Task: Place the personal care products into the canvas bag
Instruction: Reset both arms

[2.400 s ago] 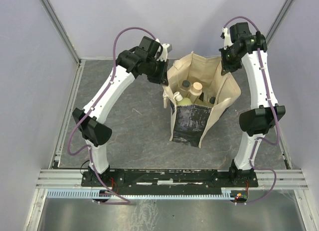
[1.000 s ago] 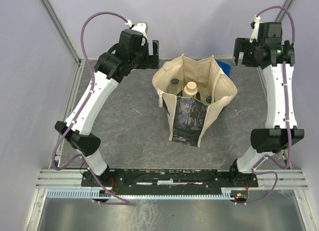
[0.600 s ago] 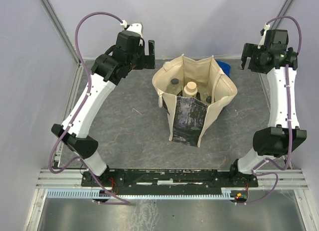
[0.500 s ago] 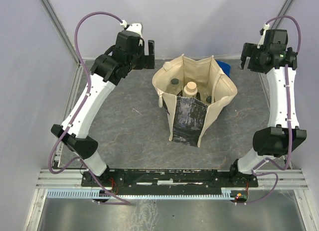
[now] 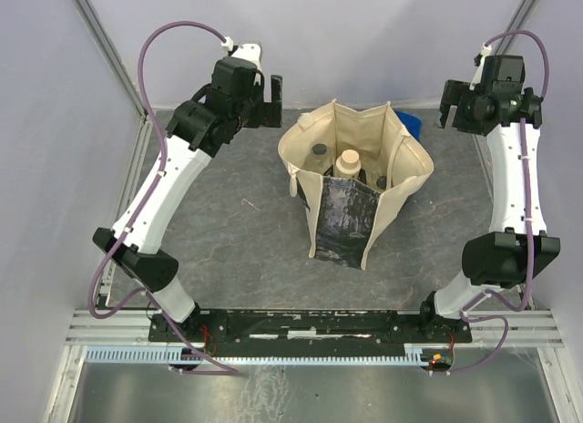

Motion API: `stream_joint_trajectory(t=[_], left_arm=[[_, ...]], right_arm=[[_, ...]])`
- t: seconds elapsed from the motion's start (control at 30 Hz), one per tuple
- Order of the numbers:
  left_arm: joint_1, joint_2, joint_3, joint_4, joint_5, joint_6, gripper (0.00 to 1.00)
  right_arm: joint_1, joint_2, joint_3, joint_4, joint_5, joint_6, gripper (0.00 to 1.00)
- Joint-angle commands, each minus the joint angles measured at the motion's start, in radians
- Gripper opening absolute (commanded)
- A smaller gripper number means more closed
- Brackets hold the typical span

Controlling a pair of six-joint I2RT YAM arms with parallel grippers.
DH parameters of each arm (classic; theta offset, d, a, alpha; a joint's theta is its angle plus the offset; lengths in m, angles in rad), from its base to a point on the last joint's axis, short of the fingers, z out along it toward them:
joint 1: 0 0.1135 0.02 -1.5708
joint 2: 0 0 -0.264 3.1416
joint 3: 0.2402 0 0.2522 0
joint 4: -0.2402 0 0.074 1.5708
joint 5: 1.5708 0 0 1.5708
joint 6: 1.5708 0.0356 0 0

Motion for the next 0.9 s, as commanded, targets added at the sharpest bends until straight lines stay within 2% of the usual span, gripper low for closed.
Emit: stream_joint_trajectory(t=[0.0, 0.87], left_arm=[[0.003, -0.027, -0.005, 0.031, -0.055, 0.055, 1.0], [0.003, -0.027, -0.021, 0.005, -0.084, 0.066, 1.0]], right_arm=[[-0.001, -0.054, -0.005, 0.039, 0.025, -0.002, 1.0], [-0.001, -0.037, 0.032, 0.024, 0.013, -0.033, 1.0]])
